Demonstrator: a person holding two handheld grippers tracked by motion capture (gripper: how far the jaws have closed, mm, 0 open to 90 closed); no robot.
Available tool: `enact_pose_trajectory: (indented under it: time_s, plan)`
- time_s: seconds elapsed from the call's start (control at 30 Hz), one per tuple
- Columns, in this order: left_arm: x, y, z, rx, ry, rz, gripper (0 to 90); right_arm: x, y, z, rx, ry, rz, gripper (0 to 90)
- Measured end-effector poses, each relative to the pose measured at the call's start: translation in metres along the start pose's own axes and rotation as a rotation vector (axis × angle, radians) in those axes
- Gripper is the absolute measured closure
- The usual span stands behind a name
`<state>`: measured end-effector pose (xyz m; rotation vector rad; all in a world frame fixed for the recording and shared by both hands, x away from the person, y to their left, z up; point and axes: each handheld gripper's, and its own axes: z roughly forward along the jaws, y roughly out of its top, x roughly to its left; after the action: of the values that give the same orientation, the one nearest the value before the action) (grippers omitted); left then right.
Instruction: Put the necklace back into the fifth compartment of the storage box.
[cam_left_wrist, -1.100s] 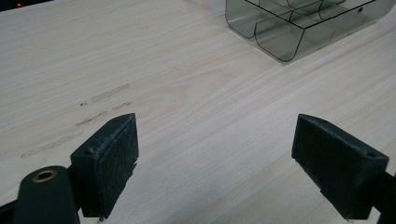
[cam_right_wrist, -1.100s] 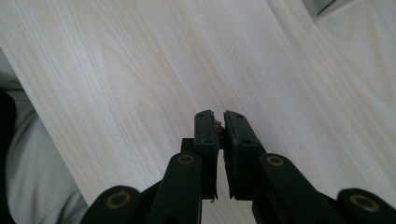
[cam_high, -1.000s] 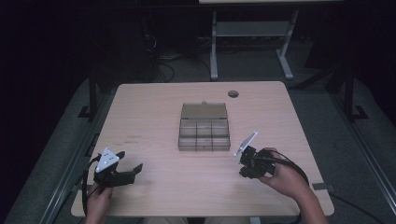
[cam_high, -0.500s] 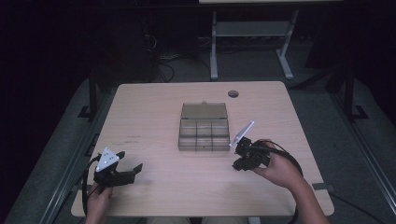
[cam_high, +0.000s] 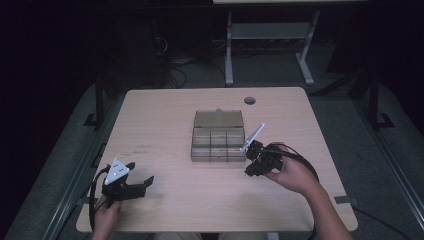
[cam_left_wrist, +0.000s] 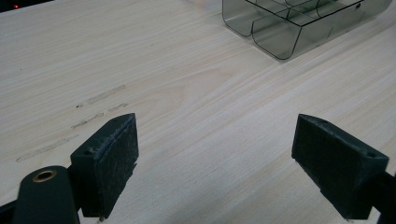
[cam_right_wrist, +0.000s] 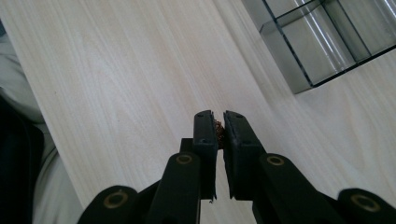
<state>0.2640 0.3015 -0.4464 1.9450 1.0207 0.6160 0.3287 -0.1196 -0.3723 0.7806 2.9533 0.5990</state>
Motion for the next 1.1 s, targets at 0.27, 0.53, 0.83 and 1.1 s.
enact_pose_trajectory:
  time_s: [0.27, 0.53, 0.83, 1.1]
  plan:
    - [0.001, 0.000, 0.000, 0.002, 0.000, -0.006, 14.3, -0.004, 0.011, -0.001, 0.012, 0.012, -0.010, 83.1]
    - [0.002, -0.001, 0.001, 0.003, -0.001, -0.005, 14.3, -0.006, 0.017, 0.001, 0.033, 0.017, -0.015, 83.0]
    - [0.001, -0.001, 0.001, 0.000, -0.008, -0.008, 14.3, -0.014, 0.024, 0.000, 0.034, 0.037, 0.000, 83.0]
    - [0.003, -0.001, 0.001, 0.003, -0.006, -0.009, 14.3, -0.017, 0.029, 0.000, 0.040, 0.036, 0.001, 83.0]
